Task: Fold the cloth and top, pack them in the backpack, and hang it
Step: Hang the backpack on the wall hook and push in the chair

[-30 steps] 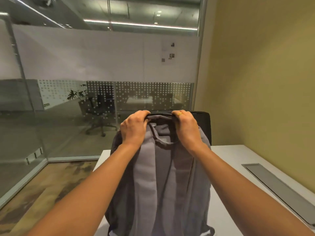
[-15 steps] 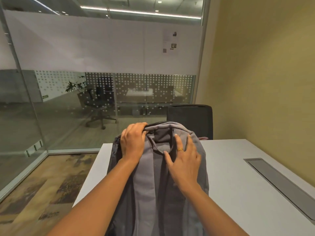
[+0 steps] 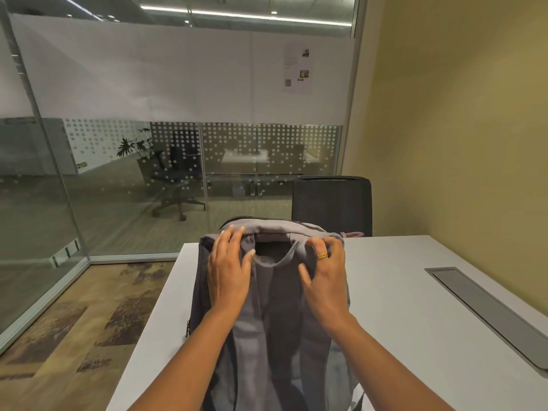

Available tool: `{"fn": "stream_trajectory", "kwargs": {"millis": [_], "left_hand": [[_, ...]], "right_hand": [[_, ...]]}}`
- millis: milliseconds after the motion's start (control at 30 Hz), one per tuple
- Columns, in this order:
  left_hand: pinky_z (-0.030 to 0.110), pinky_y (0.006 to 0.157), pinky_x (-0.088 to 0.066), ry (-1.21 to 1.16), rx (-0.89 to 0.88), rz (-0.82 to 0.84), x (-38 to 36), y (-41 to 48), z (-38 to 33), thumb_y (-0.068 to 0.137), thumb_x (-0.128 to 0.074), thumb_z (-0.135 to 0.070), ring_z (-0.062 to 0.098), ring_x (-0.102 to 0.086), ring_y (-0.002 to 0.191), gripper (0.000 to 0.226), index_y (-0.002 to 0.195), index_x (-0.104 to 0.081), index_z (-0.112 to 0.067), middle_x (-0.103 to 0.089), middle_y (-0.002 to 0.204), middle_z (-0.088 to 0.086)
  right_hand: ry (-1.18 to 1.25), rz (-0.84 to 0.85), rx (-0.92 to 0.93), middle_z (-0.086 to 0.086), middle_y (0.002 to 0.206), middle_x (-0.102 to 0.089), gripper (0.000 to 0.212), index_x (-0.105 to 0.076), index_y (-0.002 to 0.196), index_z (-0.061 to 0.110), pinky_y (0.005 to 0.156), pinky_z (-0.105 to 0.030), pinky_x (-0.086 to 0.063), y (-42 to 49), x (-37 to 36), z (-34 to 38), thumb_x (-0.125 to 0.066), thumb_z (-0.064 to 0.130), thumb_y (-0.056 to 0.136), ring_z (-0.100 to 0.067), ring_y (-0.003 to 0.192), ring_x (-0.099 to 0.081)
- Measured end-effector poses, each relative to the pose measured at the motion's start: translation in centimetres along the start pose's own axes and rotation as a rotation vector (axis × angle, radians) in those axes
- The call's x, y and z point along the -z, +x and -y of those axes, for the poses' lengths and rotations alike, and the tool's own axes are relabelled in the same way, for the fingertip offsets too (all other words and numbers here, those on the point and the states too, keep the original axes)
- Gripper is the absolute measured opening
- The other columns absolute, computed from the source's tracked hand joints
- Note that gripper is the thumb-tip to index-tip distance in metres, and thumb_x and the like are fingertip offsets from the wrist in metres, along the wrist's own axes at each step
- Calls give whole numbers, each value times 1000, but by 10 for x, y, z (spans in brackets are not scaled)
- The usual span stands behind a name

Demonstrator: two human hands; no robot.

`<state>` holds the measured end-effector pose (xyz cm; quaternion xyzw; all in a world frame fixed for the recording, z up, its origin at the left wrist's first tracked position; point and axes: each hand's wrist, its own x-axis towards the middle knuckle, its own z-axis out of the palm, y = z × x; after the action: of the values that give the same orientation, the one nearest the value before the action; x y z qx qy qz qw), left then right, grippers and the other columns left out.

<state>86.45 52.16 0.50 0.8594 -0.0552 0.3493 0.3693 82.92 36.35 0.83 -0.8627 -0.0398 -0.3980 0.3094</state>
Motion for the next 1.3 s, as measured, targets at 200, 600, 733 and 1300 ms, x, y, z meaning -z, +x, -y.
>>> {"fn": "stream_trajectory", "kwargs": {"millis": [200, 600, 733, 1300], "left_hand": [[45, 109, -30, 50, 175, 274, -7, -23, 12, 87, -60, -36, 30, -20, 142, 73, 147, -19, -30, -7, 157, 5], [44, 95, -42, 128, 70, 237, 4, 3, 8, 90, -58, -29, 30, -39, 127, 56, 141, -36, -33, -28, 149, 2], [38, 84, -44, 42, 10, 103, 8, 8, 4, 90, -52, -4, 34, -51, 108, 32, 119, -60, -15, -52, 122, 11], [46, 80, -49, 4, -96, -4, 6, -10, 4, 75, -55, 18, 38, -54, 98, 41, 103, -68, -9, -59, 110, 15]], "right_hand": [[-23, -7, 32, -11, 114, -47, 45, -55, 114, 11, 82, -31, -51, -8, 1, 3, -74, 3, 73, -27, 104, -51], [-13, -57, 160, 5, 106, -35, 51, -46, 103, 22, 74, -23, -48, -31, 10, -3, -77, 4, 67, -24, 92, -52], [-57, -31, 130, 0, 109, -43, 42, -51, 106, 18, 75, -19, -43, -39, 9, -11, -74, 14, 71, -24, 92, -53], [-330, 201, 98, -13, 134, -50, 63, -45, 135, 8, 98, -44, -45, -10, -6, -24, -69, 1, 77, -32, 124, -46]]}}
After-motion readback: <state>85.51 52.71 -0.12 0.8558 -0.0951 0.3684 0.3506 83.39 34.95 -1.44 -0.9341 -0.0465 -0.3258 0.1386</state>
